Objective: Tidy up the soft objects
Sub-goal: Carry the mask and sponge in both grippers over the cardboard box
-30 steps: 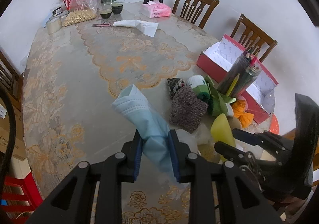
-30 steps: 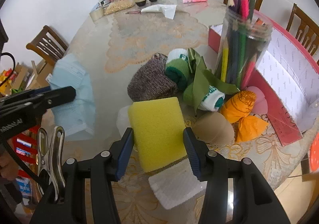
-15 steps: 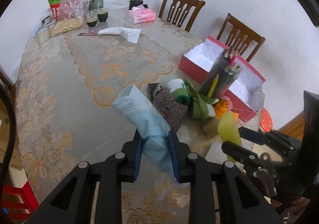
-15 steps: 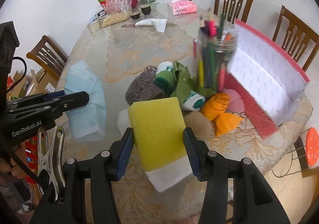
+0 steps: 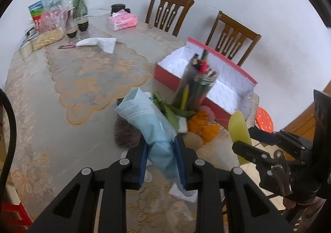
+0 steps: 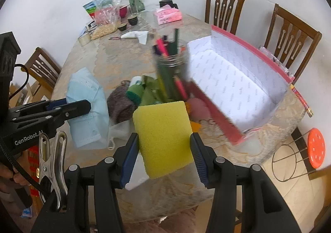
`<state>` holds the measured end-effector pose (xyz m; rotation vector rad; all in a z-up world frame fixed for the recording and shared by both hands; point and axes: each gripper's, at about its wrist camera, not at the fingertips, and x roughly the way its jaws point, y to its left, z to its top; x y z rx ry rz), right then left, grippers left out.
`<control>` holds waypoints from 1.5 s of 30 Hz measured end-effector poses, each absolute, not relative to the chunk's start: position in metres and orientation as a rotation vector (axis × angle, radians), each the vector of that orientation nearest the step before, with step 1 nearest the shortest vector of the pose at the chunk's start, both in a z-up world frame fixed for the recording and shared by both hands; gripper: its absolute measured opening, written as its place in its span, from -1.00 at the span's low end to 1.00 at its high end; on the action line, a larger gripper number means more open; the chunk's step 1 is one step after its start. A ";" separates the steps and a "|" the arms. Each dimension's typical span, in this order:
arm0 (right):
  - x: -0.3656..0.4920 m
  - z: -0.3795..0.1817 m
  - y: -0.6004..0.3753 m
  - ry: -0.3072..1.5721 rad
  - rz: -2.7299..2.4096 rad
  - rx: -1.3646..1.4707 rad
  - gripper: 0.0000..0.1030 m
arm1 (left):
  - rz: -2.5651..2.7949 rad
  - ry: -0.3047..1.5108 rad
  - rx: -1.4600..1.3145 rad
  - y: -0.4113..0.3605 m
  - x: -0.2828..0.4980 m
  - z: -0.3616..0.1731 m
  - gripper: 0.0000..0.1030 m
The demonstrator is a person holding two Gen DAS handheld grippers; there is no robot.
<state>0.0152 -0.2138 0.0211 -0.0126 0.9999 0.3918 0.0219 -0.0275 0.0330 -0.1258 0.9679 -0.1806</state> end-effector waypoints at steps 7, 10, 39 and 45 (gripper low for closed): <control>0.032 0.027 -0.245 0.988 0.379 -0.010 0.00 | -0.211 0.964 -0.112 -0.061 0.037 0.039 -0.48; 0.041 0.029 -0.256 0.984 0.380 -0.013 0.00 | -0.226 0.965 -0.111 -0.075 0.044 0.041 -0.48; 0.146 0.015 -0.333 0.990 0.401 -0.051 0.00 | -0.235 0.968 -0.088 -0.185 0.137 0.029 -0.48; 0.161 0.007 -0.337 0.992 0.409 -0.067 0.00 | -0.201 0.991 -0.084 -0.194 0.154 0.012 -0.49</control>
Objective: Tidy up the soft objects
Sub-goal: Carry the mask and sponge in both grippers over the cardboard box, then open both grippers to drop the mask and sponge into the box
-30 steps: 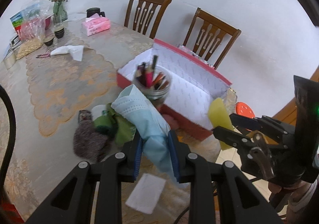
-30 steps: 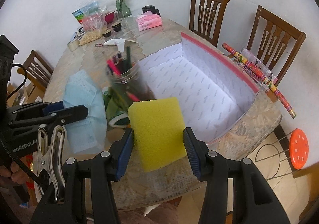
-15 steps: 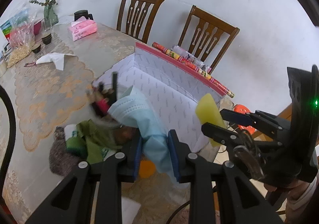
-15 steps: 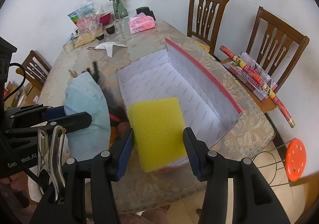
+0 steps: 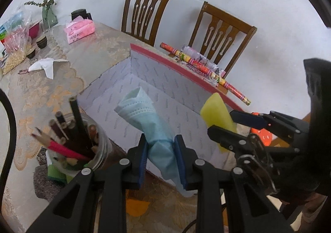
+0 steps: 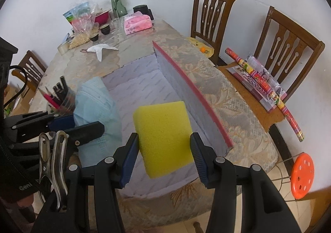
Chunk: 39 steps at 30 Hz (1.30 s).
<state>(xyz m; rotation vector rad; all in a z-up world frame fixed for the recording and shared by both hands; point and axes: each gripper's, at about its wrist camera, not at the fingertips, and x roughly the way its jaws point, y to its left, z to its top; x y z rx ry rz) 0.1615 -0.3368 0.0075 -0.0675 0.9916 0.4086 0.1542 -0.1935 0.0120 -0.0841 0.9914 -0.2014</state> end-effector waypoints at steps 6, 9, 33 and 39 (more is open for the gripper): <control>0.172 -0.006 -0.339 1.014 0.415 -0.074 0.00 | -0.182 1.018 -0.066 -0.201 0.163 -0.003 -0.49; 0.176 -0.012 -0.341 1.030 0.413 -0.069 0.00 | -0.178 1.031 -0.067 -0.205 0.166 -0.008 -0.48; 0.181 -0.014 -0.353 1.012 0.372 -0.073 0.14 | -0.149 1.054 -0.047 -0.217 0.163 -0.011 -0.01; 0.178 -0.012 -0.356 1.006 0.378 -0.037 0.20 | -0.136 1.061 -0.080 -0.211 0.160 -0.009 0.10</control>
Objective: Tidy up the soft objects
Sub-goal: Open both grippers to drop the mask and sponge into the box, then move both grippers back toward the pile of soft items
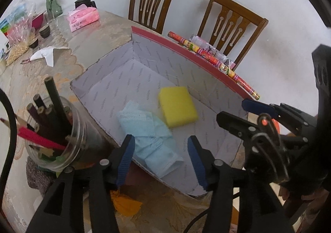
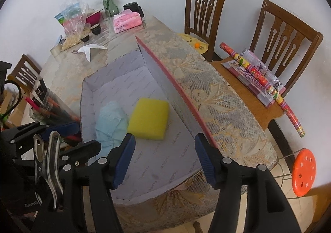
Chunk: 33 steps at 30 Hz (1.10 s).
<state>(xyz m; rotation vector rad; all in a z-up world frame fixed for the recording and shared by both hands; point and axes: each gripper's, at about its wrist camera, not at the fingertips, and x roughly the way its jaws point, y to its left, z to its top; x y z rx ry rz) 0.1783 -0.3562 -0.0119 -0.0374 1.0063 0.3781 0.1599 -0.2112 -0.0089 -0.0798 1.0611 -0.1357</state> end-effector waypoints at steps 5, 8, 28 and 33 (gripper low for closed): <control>0.174 -0.006 -0.359 0.983 0.378 -0.038 0.23 | -0.149 1.045 -0.096 -0.211 0.157 -0.004 0.21; 0.171 -0.002 -0.361 0.968 0.379 -0.034 0.23 | -0.160 1.035 -0.096 -0.212 0.153 -0.001 0.24; 0.137 0.013 -0.356 0.936 0.382 0.003 0.23 | -0.094 1.001 -0.072 -0.180 0.114 0.021 0.24; 0.117 0.017 -0.338 0.937 0.387 -0.007 0.23 | -0.081 0.992 -0.076 -0.156 0.098 0.027 0.24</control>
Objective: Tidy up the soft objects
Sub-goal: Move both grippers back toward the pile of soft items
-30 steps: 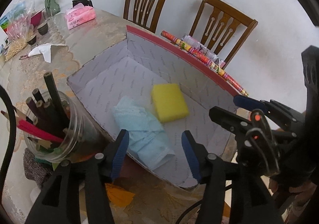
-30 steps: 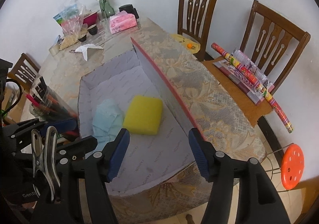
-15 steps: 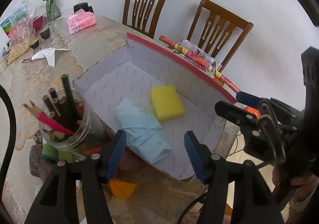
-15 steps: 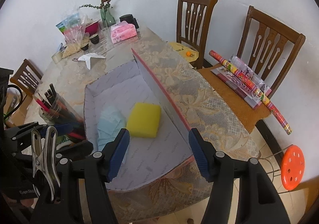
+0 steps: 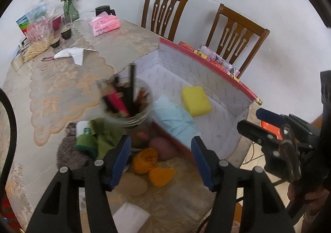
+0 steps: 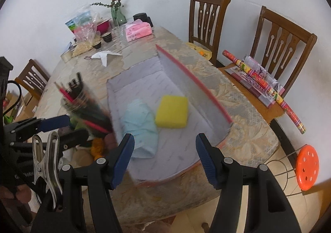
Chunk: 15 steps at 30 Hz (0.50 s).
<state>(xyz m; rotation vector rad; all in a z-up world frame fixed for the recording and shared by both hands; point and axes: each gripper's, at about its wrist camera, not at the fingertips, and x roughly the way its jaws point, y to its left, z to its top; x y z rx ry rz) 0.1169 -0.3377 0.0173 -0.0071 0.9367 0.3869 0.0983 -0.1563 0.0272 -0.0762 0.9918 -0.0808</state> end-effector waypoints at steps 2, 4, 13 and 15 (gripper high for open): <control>0.108 0.019 -0.330 0.936 0.388 -0.002 0.23 | -0.077 0.987 -0.069 -0.146 0.091 0.031 0.24; 0.100 0.021 -0.323 0.938 0.387 -0.001 0.23 | -0.074 0.983 -0.069 -0.138 0.085 0.034 0.24; 0.064 0.023 -0.288 0.948 0.378 -0.005 0.23 | -0.032 1.006 -0.084 -0.093 0.059 0.034 0.24; 0.058 0.022 -0.283 0.953 0.376 -0.003 0.23 | -0.027 1.009 -0.082 -0.084 0.054 0.033 0.24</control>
